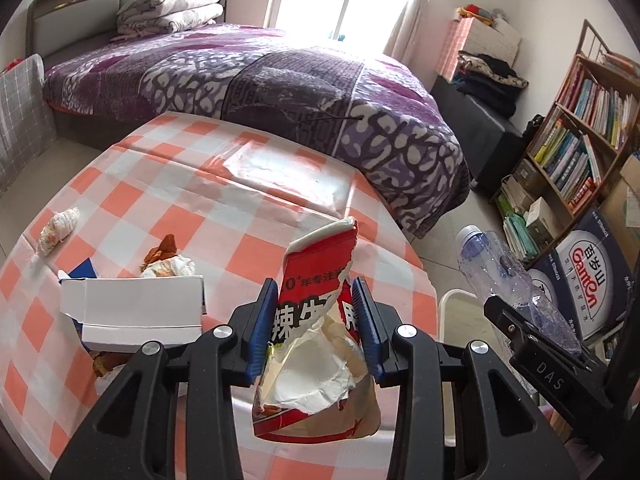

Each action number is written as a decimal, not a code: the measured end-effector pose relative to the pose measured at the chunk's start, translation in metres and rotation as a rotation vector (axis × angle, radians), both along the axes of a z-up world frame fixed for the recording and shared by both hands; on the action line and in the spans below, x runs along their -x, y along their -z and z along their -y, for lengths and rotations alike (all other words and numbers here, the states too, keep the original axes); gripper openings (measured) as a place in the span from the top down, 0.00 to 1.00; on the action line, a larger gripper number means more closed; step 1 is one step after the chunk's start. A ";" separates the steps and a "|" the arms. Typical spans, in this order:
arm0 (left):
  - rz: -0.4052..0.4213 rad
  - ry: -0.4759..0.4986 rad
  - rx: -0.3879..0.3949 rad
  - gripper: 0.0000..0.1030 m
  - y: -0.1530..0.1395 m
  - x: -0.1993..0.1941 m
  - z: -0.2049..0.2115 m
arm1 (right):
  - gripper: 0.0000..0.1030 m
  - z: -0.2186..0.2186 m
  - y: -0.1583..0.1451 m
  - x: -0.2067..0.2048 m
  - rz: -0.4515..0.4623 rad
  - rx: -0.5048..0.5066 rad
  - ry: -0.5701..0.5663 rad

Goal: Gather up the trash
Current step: 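Carry the bottle and snack bag to the white bin and release both, then grasp the white box with the left tool while the right tool grasps crumpled paper, then carry the white box and crumpled paper to the bin and release them, then move both open tools back over the table toward the remaining trash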

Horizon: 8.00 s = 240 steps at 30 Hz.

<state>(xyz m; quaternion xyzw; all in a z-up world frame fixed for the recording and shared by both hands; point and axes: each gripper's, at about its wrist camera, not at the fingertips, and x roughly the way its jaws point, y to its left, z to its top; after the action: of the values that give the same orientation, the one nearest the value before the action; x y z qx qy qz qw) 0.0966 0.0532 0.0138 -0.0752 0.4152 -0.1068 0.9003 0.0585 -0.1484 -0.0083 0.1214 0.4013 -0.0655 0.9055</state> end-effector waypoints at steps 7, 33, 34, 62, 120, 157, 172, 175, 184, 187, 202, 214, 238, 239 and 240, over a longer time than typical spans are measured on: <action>-0.004 0.070 -0.008 0.62 0.003 0.004 0.041 | 0.43 0.046 0.011 0.012 -0.066 -0.036 0.111; -0.029 0.321 -0.031 0.62 0.011 0.037 0.175 | 0.11 0.158 0.003 0.076 -0.028 -0.058 0.442; -0.033 0.328 -0.025 0.62 0.011 0.037 0.178 | 0.10 0.161 0.003 0.077 -0.026 -0.056 0.450; -0.043 0.342 -0.239 0.12 0.006 0.025 0.150 | 0.07 0.140 -0.003 0.064 -0.012 0.004 0.446; -0.496 0.133 -0.292 0.30 0.081 -0.053 -0.182 | 0.07 -0.137 0.063 -0.027 -0.258 -0.051 -0.219; -0.050 -0.209 -0.038 0.66 -0.038 -0.032 -0.211 | 0.57 -0.218 0.059 -0.030 -0.250 -0.280 -0.247; -0.020 -0.243 -0.015 0.66 -0.037 -0.043 -0.156 | 0.57 -0.104 -0.002 -0.054 -0.057 -0.151 -0.154; -0.029 -0.227 -0.014 0.66 -0.032 -0.047 -0.140 | 0.57 -0.082 -0.005 -0.054 -0.049 -0.144 -0.127; -0.007 -0.167 -0.011 0.67 -0.026 -0.048 -0.088 | 0.57 -0.018 -0.006 -0.043 -0.022 -0.154 -0.021; -0.005 -0.121 -0.002 0.67 -0.024 -0.047 -0.064 | 0.57 0.004 -0.005 -0.039 -0.022 -0.171 0.025; -0.057 0.104 0.045 0.67 -0.006 -0.032 0.046 | 0.57 0.105 0.001 -0.007 -0.059 -0.215 0.263; -0.114 0.252 0.081 0.67 0.010 -0.015 0.133 | 0.37 0.167 -0.006 0.028 -0.047 -0.159 0.400; -0.054 0.364 0.004 0.29 0.012 0.014 0.200 | 0.07 0.193 -0.034 0.061 0.063 0.079 0.523; -0.041 0.341 -0.014 0.26 0.010 0.013 0.197 | 0.07 0.189 -0.035 0.060 0.068 0.108 0.518; -0.031 0.323 -0.025 0.26 0.009 0.012 0.194 | 0.07 0.184 -0.036 0.060 0.073 0.139 0.511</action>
<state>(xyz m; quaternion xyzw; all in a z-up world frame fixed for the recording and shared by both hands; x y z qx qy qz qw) 0.0845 -0.1408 0.0052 0.0020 0.4372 -0.2438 0.8657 -0.0011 -0.3320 0.0280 0.1584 0.3194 -0.3149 0.8796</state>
